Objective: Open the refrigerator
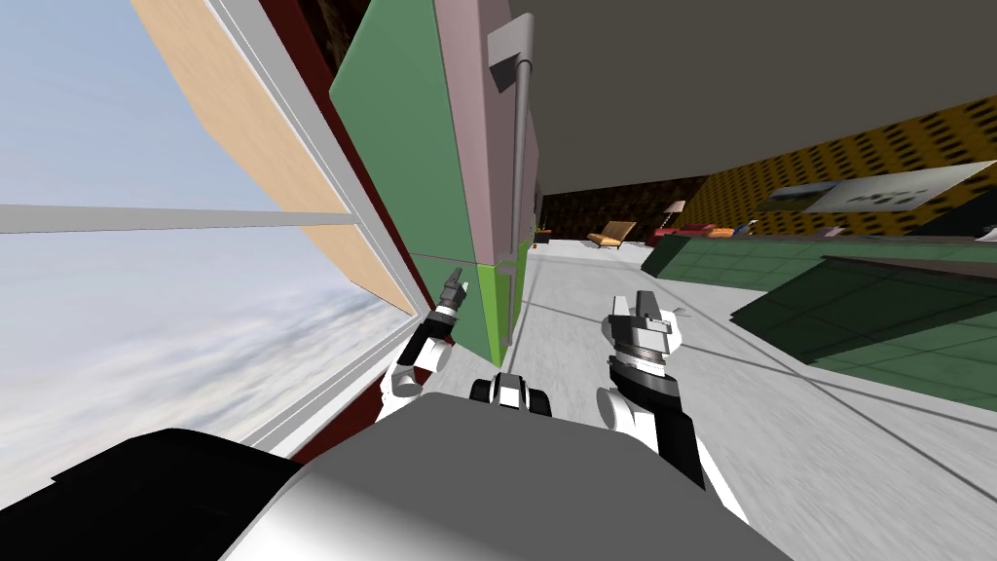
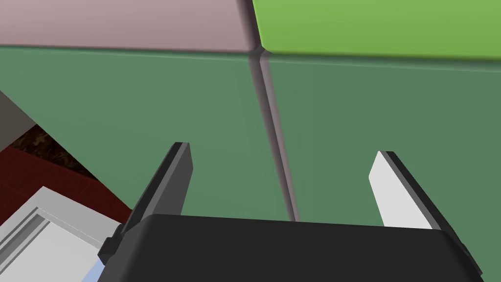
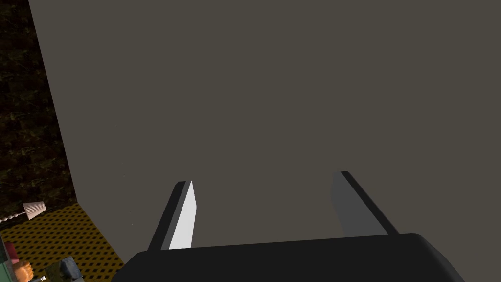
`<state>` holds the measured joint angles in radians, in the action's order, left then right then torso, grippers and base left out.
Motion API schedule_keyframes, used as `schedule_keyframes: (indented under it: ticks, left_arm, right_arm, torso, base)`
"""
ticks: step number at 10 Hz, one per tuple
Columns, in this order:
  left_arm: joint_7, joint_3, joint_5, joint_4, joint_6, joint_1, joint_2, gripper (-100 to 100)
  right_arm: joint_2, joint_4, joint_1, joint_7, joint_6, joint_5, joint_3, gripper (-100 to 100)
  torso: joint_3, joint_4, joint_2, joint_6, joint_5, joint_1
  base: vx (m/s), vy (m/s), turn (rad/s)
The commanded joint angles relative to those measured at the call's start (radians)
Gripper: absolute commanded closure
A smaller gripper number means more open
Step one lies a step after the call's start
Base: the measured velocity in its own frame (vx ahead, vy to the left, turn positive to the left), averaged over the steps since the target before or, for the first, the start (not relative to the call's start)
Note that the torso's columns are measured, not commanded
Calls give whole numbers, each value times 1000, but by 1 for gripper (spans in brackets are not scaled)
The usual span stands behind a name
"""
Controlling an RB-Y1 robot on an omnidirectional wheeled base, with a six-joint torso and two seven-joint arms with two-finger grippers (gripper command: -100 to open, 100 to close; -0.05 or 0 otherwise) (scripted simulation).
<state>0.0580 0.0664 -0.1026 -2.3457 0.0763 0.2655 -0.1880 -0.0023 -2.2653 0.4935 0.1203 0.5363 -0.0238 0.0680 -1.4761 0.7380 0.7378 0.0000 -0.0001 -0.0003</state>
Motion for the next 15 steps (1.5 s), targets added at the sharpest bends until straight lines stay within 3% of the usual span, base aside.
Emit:
schedule_keyframes:
  ticks: [1,15]
  left_arm:
    - [0,0,-5,-12,72,-34,-5,-100]
    - [1,4,-25,-52,424,-188,-9,-100]
  right_arm:
    - [0,0,0,0,0,0,0,0]
    - [0,0,0,0,0,0,0,0]
  torso:
    - [0,0,0,0,0,0]
    - [-4,-3,-6,7,-2,-8]
  base:
    - [14,-31,39]
    - [12,-31,38]
